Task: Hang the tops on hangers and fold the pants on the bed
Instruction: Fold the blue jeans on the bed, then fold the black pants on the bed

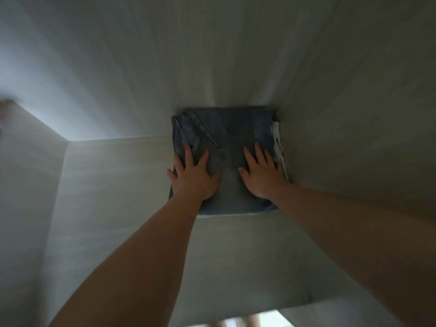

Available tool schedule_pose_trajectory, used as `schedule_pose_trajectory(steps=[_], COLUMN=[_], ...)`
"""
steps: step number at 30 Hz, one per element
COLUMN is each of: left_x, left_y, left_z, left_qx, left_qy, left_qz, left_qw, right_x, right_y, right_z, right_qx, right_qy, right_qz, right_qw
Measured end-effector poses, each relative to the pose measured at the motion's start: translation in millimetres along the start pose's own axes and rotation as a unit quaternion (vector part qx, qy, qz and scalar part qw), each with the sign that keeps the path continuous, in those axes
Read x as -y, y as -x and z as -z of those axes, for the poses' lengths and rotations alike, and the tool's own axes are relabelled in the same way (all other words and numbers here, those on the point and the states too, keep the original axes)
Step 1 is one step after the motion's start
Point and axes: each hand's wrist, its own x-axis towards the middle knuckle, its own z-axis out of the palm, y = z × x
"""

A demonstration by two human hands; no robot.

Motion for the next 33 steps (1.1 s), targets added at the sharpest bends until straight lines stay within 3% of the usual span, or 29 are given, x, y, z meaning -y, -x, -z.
schedule_pose_trajectory(steps=[6,11,16,21,33], left_x=[23.8,39.9,48.3,54.3,40.0], left_y=[117.2,180.6,248.7,328.7,521.3], left_z=[-36.8,-27.1,8.3,35.0,7.3], left_qx=[0.081,0.157,0.066,-0.040,-0.194], left_qy=[-0.027,0.094,0.183,0.135,0.110], left_qz=[-0.014,0.020,0.042,0.014,0.158], left_qw=[0.996,0.983,0.980,0.990,0.962], right_x=[0.8,12.3,31.5,43.2,39.3], right_y=[109.6,187.9,265.2,327.3,432.9], right_z=[-16.8,-7.6,-3.6,-10.6,-5.3], right_qx=[0.088,0.097,0.019,-0.033,0.015], right_qy=[0.053,-0.001,-0.010,-0.018,-0.044], right_qz=[0.005,0.014,0.047,0.114,0.386], right_qw=[0.995,0.995,0.999,0.993,0.921])
